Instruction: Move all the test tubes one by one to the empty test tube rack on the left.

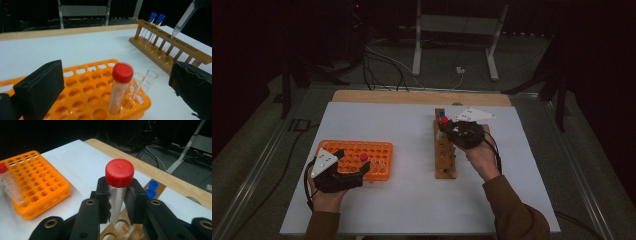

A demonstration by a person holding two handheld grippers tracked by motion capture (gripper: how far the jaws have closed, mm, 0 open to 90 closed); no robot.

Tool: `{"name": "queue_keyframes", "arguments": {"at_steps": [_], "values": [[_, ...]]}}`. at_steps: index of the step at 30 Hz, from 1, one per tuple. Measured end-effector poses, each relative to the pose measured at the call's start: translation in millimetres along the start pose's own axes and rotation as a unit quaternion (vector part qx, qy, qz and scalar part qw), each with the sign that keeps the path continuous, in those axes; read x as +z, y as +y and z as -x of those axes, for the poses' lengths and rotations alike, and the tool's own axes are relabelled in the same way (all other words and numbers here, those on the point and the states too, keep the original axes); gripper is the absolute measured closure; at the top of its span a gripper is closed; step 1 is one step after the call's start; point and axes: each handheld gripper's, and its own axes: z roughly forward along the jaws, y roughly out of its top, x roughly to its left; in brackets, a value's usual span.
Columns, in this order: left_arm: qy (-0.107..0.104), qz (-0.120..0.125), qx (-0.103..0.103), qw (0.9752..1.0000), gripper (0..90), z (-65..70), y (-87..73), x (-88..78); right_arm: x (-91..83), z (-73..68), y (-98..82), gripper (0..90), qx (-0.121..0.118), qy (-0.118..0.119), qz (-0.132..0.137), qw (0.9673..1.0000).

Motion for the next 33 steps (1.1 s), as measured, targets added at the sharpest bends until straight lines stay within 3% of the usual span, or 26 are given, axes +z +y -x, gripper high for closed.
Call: {"name": "queue_keyframes", "arguments": {"at_steps": [6, 10, 14, 23, 33], "values": [[-0.01, 0.01, 0.019, 0.9997, 0.8, 13.8, 14.3, 1.6, -2.2, -10.3, -0.7, 75.2, -0.006, 0.021, 0.001, 0.9998], [0.013, 0.005, 0.043, 0.999, 1.2, 28.4, 22.2, 8.6, -2.7, -17.5, -0.9, 75.2, -0.006, 0.034, 0.001, 0.9994], [0.006, 0.005, 0.05, 0.9987, 1.3, 40.9, 26.0, 17.1, -2.9, -26.1, -0.6, 75.1, -0.009, 0.049, 0.001, 0.9988], [-0.028, 0.001, 0.055, 0.9981, 4.3, 62.5, 28.8, 37.0, 0.6, -43.2, -1.0, 75.0, -0.008, 0.078, -0.004, 0.9969], [-0.062, -0.007, 0.076, 0.9952, 11.1, 87.3, 27.1, 56.0, 7.0, -60.5, -1.1, 74.9, -0.006, 0.11, -0.01, 0.9939]]}}
